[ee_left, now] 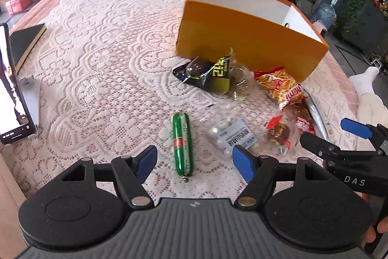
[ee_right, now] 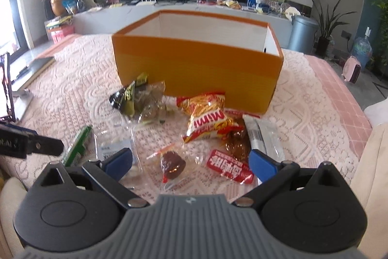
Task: Organize snacks
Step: 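Grasp the green sausage with the left tool while the right tool grasps the yogurt-ball pack, then carry the sausage and yogurt-ball pack over the box and lower them inside, then open both tools to release the items and withdraw from the box, then move the left tool toward the red-wrapped candy beside the Mimi bag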
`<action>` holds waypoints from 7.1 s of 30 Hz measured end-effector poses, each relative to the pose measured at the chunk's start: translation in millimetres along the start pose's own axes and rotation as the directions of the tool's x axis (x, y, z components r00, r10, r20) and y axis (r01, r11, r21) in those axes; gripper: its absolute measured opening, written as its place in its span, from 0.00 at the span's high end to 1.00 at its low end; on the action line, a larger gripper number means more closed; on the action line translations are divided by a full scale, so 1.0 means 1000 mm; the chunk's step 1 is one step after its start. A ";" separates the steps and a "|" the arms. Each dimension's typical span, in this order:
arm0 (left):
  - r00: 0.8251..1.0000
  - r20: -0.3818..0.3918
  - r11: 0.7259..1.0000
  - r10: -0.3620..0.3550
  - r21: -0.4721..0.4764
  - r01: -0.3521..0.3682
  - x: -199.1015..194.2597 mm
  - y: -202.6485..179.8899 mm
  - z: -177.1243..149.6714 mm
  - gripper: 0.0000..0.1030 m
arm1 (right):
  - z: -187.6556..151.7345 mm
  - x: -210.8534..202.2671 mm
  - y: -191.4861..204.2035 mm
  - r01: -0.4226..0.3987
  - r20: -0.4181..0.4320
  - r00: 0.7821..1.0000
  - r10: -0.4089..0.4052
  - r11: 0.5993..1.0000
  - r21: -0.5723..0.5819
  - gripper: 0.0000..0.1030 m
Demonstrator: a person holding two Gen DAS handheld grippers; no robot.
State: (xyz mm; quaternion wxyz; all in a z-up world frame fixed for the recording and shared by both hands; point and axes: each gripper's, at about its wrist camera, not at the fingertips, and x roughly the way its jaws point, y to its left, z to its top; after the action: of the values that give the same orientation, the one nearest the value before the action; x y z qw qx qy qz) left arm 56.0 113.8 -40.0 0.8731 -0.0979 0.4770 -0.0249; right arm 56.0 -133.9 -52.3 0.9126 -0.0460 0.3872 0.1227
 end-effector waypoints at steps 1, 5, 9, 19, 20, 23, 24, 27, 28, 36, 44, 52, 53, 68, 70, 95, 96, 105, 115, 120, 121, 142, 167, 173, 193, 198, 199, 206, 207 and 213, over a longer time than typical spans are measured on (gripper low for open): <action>1.000 -0.009 1.000 0.000 -0.009 0.000 0.002 0.002 0.001 0.21 | 0.000 0.002 0.000 0.004 -0.008 1.000 -0.004 1.000 0.002 0.04; 0.999 -0.050 0.997 -0.014 -0.078 0.010 0.011 0.014 0.007 0.28 | 0.004 0.010 -0.003 0.004 -0.031 1.000 -0.003 0.999 0.034 0.04; 0.998 -0.067 0.995 -0.012 -0.104 0.005 0.019 0.022 0.009 0.33 | 0.006 0.014 0.000 -0.002 -0.031 1.000 0.003 0.999 0.032 0.04; 0.995 -0.093 0.997 -0.029 -0.072 0.022 0.048 0.013 0.010 0.52 | 0.005 0.020 0.031 -0.096 0.023 0.995 0.099 0.990 -0.099 0.18; 0.996 -0.088 0.998 -0.021 -0.059 0.016 0.050 0.010 0.010 0.53 | 0.005 0.020 0.035 -0.102 0.034 0.994 0.106 0.988 -0.118 0.20; 0.996 -0.085 1.000 -0.001 -0.022 -0.001 0.055 0.005 0.010 0.57 | 0.003 0.022 0.047 -0.144 0.048 0.987 0.155 0.972 -0.188 0.20; 0.996 -0.090 1.000 -0.009 -0.025 0.007 0.058 0.006 0.009 0.58 | 0.002 0.024 0.051 -0.157 0.044 0.985 0.169 0.967 -0.202 0.20; 0.995 -0.095 0.999 -0.026 -0.045 0.021 0.063 0.011 0.009 0.63 | 0.000 0.035 0.058 -0.192 0.011 0.980 0.199 0.955 -0.226 0.20; 0.996 -0.086 0.999 -0.026 -0.043 0.022 0.063 0.012 0.009 0.64 | 0.000 0.038 0.059 -0.201 0.001 0.978 0.207 0.953 -0.228 0.20; 0.998 -0.053 0.999 -0.027 -0.023 0.026 0.064 0.012 0.009 0.73 | 0.000 0.065 0.066 -0.260 -0.063 0.966 0.252 0.946 -0.193 0.26; 0.999 -0.039 0.999 -0.010 0.030 0.012 0.066 0.009 0.008 0.73 | -0.001 0.084 0.067 -0.285 -0.105 0.957 0.270 0.945 -0.161 0.29; 1.000 -0.017 0.995 0.018 0.098 -0.016 0.068 0.004 0.004 0.70 | -0.002 0.088 0.072 -0.283 -0.105 0.958 0.267 0.942 -0.179 0.42; 1.000 -0.014 0.995 0.020 0.102 -0.019 0.068 0.003 0.004 0.70 | -0.002 0.088 0.072 -0.282 -0.103 0.958 0.267 0.942 -0.180 0.43; 0.999 0.047 1.000 -0.002 0.015 0.002 0.046 0.006 0.007 0.76 | 0.002 0.068 0.060 -0.286 -0.042 0.958 0.282 0.946 -0.152 0.45; 0.998 0.057 1.000 -0.003 0.006 0.003 0.039 0.004 0.007 0.76 | 0.004 0.062 0.056 -0.286 -0.027 0.958 0.285 0.948 -0.139 0.45; 0.970 0.226 0.993 -0.089 0.097 0.069 -0.032 -0.071 0.087 0.76 | 0.092 -0.019 -0.032 -0.196 0.201 0.958 0.205 0.979 -0.061 0.44; 0.969 0.231 0.992 -0.092 0.104 0.069 -0.031 -0.075 0.093 0.76 | 0.098 -0.019 -0.034 -0.190 0.203 0.959 0.198 0.980 -0.057 0.44; 0.964 0.242 0.984 -0.113 0.160 0.076 -0.010 -0.094 0.133 0.76 | 0.148 0.000 -0.062 -0.109 0.211 0.971 0.113 0.994 -0.031 0.44; 0.979 0.180 0.986 -0.093 0.157 0.065 0.033 -0.092 0.165 0.76 | 0.187 0.063 -0.071 -0.116 0.098 0.988 0.118 0.993 -0.029 0.44; 0.987 0.144 0.988 -0.071 0.145 0.050 0.060 -0.090 0.180 0.76 | 0.194 0.100 -0.075 -0.133 0.031 0.991 0.133 0.991 -0.004 0.44; 0.988 0.136 0.988 -0.069 0.144 0.049 0.065 -0.090 0.183 0.76 | 0.195 0.109 -0.076 -0.129 0.014 0.992 0.129 0.992 0.005 0.44; 0.996 -0.091 0.977 0.018 0.213 0.002 0.145 -0.104 0.186 0.76 | 0.190 0.214 -0.084 -0.110 -0.317 0.942 0.108 0.994 0.013 0.44; 0.985 0.105 0.962 0.138 0.221 -0.158 0.102 -0.109 0.183 0.40 | 0.203 0.181 -0.084 -0.061 -0.265 0.963 0.051 0.998 -0.027 0.13; 0.953 0.277 0.967 0.118 0.185 -0.174 0.059 -0.112 0.169 0.27 | 0.206 0.141 -0.092 -0.054 -0.150 0.987 0.056 0.998 0.018 0.09; 0.940 0.332 0.990 -0.074 0.135 0.031 -0.049 -0.118 0.090 0.27 | 0.118 -0.050 -0.064 0.028 0.249 0.968 -0.027 1.000 -0.004 0.04; 0.953 0.280 0.983 -0.116 0.172 0.069 -0.047 -0.114 0.074 0.27 | 0.089 -0.070 -0.062 0.030 0.227 0.973 -0.039 0.999 0.040 0.04; 0.955 0.274 0.982 -0.117 0.174 0.071 -0.047 -0.111 0.069 0.27 | 0.083 -0.071 -0.061 0.024 0.218 0.975 -0.034 0.998 0.050 0.04; 0.972 0.185 0.971 -0.148 0.215 0.106 -0.031 -0.100 0.030 0.31 | 0.035 -0.067 -0.059 0.040 0.135 0.990 -0.051 0.996 0.085 0.04; 0.971 0.184 0.968 -0.154 0.226 0.111 -0.029 -0.099 0.025 0.32 | 0.028 -0.066 -0.060 0.046 0.124 0.991 -0.057 0.995 0.089 0.04; 0.969 0.126 0.953 -0.211 0.246 0.175 -0.013 -0.099 0.003 0.36 | -0.003 -0.044 -0.058 0.092 0.062 0.993 -0.097 0.993 0.078 0.08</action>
State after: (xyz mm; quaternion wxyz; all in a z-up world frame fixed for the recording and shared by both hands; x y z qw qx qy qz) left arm 56.4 19.0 -8.3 0.9055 -0.0426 0.3914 -0.1585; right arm 39.0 -198.9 -23.3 0.9307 -0.0259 0.3588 0.0662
